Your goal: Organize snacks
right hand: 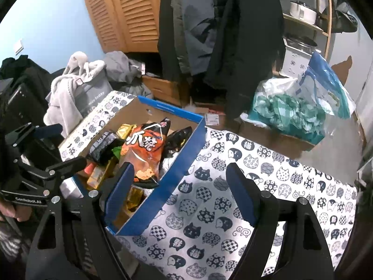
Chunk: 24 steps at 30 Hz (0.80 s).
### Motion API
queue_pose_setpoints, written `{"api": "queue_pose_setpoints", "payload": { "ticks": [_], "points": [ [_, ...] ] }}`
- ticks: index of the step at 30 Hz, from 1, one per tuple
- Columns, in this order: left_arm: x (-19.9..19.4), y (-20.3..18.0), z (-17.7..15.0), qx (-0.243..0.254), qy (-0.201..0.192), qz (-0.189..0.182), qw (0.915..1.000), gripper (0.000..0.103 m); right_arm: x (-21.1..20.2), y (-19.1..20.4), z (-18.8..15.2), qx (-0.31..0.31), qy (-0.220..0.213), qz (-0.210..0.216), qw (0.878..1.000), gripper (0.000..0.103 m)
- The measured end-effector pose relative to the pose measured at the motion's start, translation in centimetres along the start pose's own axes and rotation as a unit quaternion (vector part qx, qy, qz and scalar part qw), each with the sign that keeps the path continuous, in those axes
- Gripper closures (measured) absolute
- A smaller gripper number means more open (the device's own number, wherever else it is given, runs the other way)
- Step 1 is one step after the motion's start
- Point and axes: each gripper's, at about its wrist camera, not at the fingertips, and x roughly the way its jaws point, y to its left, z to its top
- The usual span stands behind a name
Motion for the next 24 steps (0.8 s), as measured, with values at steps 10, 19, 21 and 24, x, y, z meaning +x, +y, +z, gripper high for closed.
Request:
{"api": "queue_pose_setpoints", "payload": {
  "ticks": [10,19,21,24],
  "points": [
    [0.18,0.21,-0.07,-0.004,0.001,0.005,1.0000,0.004,0.02,-0.03,0.03,0.001,-0.001,-0.002,1.000,0.023],
    [-0.02,0.24,-0.16,-0.006,-0.001,0.012,0.9999,0.004,0.03,-0.01,-0.01,0.001,0.000,-0.002,1.000,0.023],
    [-0.02,0.18,-0.16,-0.005,-0.001,0.011,0.9999,0.004,0.05,-0.01,0.00,0.001,0.001,-0.002,1.000,0.023],
    [0.02,0.12,-0.14,-0.004,0.002,0.011,0.9999,0.004,0.02,-0.01,0.00,0.000,0.001,-0.002,1.000,0.023]
  ]
}}
